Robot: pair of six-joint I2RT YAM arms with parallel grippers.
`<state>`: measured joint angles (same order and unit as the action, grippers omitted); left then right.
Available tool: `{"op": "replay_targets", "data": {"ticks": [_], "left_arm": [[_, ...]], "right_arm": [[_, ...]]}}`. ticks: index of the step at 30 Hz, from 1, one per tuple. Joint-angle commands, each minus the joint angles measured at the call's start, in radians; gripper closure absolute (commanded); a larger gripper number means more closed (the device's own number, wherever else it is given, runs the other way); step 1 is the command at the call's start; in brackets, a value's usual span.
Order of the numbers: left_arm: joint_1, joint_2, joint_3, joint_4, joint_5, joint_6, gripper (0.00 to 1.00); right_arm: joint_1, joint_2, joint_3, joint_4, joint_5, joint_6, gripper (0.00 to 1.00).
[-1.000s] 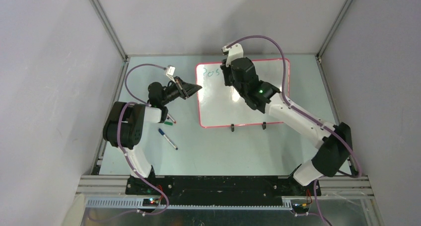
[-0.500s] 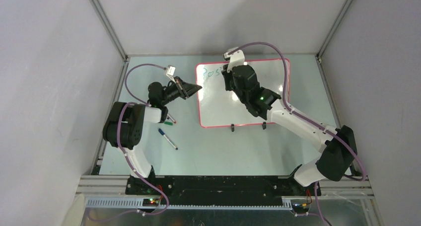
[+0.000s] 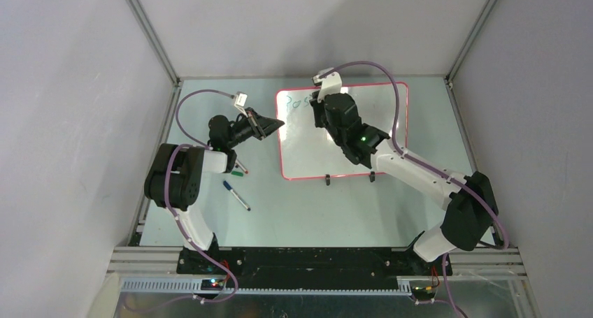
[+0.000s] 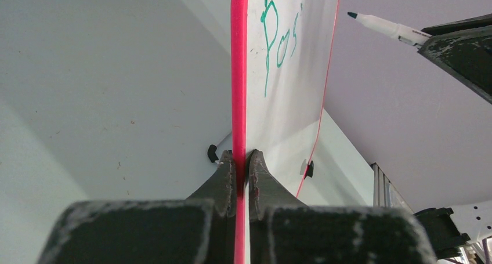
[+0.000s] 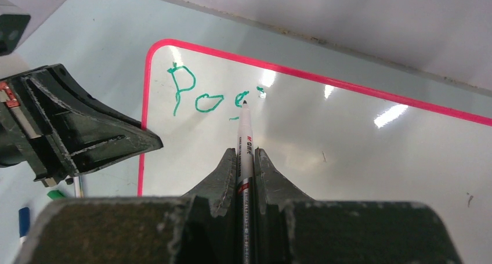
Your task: Write a sentence on the whiteboard
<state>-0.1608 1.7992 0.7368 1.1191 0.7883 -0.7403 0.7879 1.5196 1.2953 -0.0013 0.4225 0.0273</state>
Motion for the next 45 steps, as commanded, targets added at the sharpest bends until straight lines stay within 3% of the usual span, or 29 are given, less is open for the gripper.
{"op": "replay_targets", "data": {"ticks": [1,45], "left_arm": [[-0.018,-0.024,0.004,-0.029,-0.044,0.094,0.99],[-0.017,-0.020,0.001,-0.005,-0.040,0.080,0.99]], "right_arm": [[-0.017,0.010,0.007,0.055,0.014,0.022,1.00],[-0.054,0.075,0.042,0.032,-0.034,0.035,1.00]]}}
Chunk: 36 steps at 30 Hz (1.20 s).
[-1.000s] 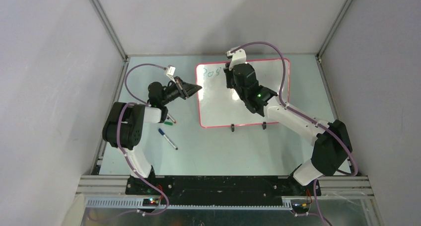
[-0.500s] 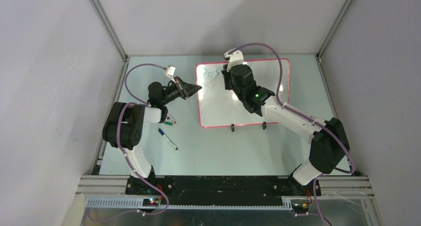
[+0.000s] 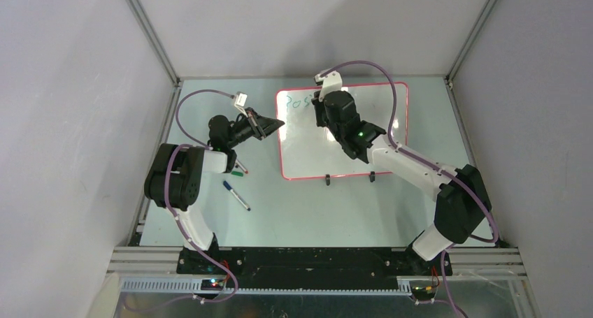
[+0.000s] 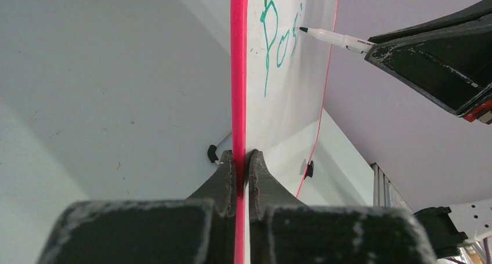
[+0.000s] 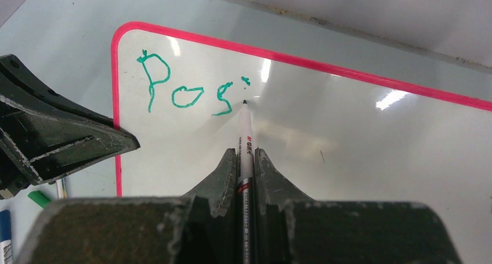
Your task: Write a sentence on the whiteboard
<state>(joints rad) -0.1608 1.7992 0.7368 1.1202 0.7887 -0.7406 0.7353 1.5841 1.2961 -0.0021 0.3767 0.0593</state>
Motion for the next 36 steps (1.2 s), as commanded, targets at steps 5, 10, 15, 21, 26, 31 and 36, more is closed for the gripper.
{"op": "replay_targets", "data": {"ticks": [5,10,15,21,26,31,36], "left_arm": [[-0.017,-0.019,-0.002,-0.001,-0.040,0.077,0.99],[-0.018,-0.020,-0.002,0.000,-0.041,0.076,0.99],[-0.017,-0.020,-0.003,0.000,-0.040,0.076,0.99],[-0.017,-0.019,-0.004,0.002,-0.040,0.076,0.99],[-0.017,-0.021,-0.003,0.001,-0.041,0.076,1.00],[-0.017,-0.021,-0.002,0.002,-0.039,0.077,0.99],[-0.018,-0.021,-0.002,0.002,-0.040,0.077,0.99]], "right_arm": [[-0.001,0.014,0.054,0.029,0.016,-0.007,1.00],[-0.001,0.017,0.059,0.030,0.020,-0.012,1.00],[-0.005,0.018,0.064,0.030,0.029,-0.017,1.00],[-0.010,0.021,0.074,0.023,0.027,-0.016,1.00],[-0.013,0.026,0.078,0.017,0.022,-0.015,1.00],[-0.009,0.027,0.079,0.008,0.022,-0.011,1.00],[-0.006,0.030,0.078,0.007,0.021,-0.009,1.00]]}}
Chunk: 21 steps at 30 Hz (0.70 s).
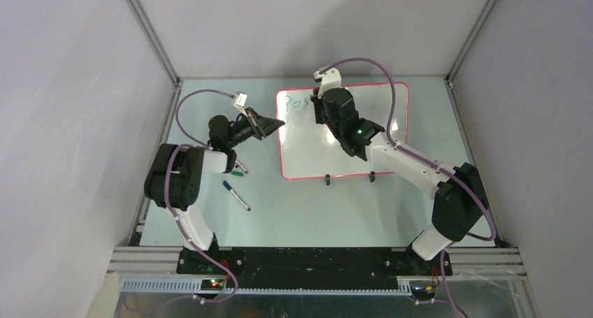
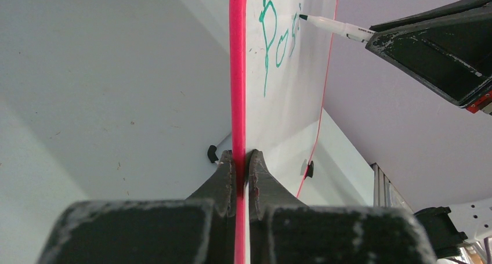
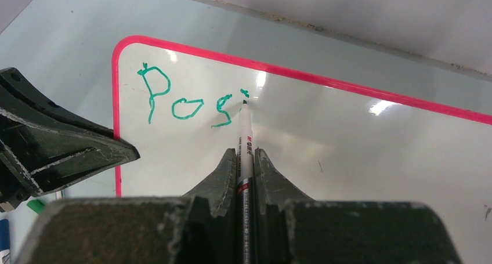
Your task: Write a sentence on the whiteboard
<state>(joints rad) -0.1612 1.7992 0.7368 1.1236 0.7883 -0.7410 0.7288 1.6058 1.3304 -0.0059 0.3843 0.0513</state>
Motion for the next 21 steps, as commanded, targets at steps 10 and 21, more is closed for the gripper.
{"op": "replay_targets", "data": {"ticks": [10,21], "left_arm": [[-0.017,-0.025,-0.004,-0.004,-0.042,0.079,1.00],[-0.018,-0.027,-0.004,-0.003,-0.043,0.078,1.00]], "right_arm": [[0.010,0.010,0.044,-0.038,0.035,-0.005,1.00],[0.019,0.011,0.043,-0.064,0.053,0.000,1.00]]}}
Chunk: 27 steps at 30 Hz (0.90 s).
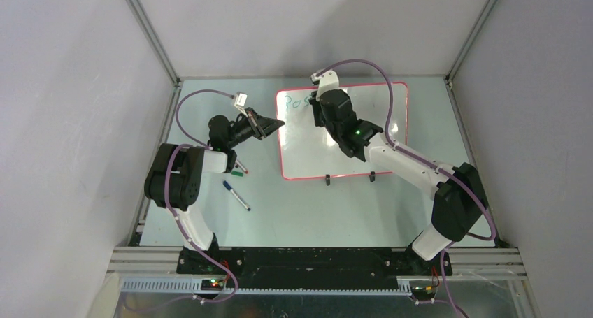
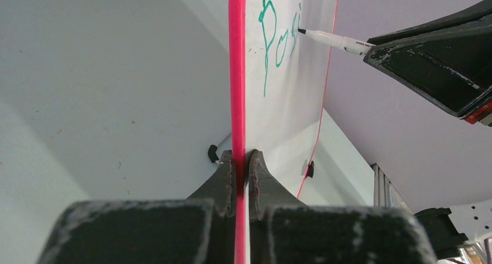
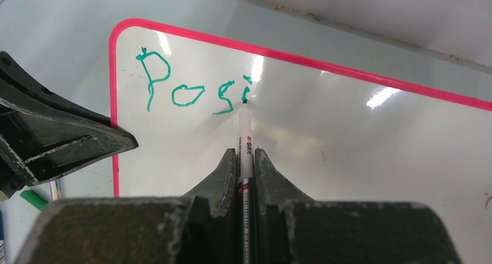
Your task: Write a sentence on the whiteboard
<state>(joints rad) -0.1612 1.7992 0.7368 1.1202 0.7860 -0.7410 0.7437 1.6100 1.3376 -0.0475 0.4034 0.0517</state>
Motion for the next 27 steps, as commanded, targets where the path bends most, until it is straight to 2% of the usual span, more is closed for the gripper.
{"op": "replay_targets", "data": {"ticks": [1,27], "left_arm": [[-0.017,-0.027,-0.004,0.000,-0.041,0.078,0.99],[-0.017,-0.029,-0.003,-0.003,-0.040,0.080,1.00]], "right_arm": [[0.005,0.006,0.036,-0.024,0.037,-0.002,1.00],[0.011,-0.012,0.036,-0.069,0.035,0.017,1.00]]}}
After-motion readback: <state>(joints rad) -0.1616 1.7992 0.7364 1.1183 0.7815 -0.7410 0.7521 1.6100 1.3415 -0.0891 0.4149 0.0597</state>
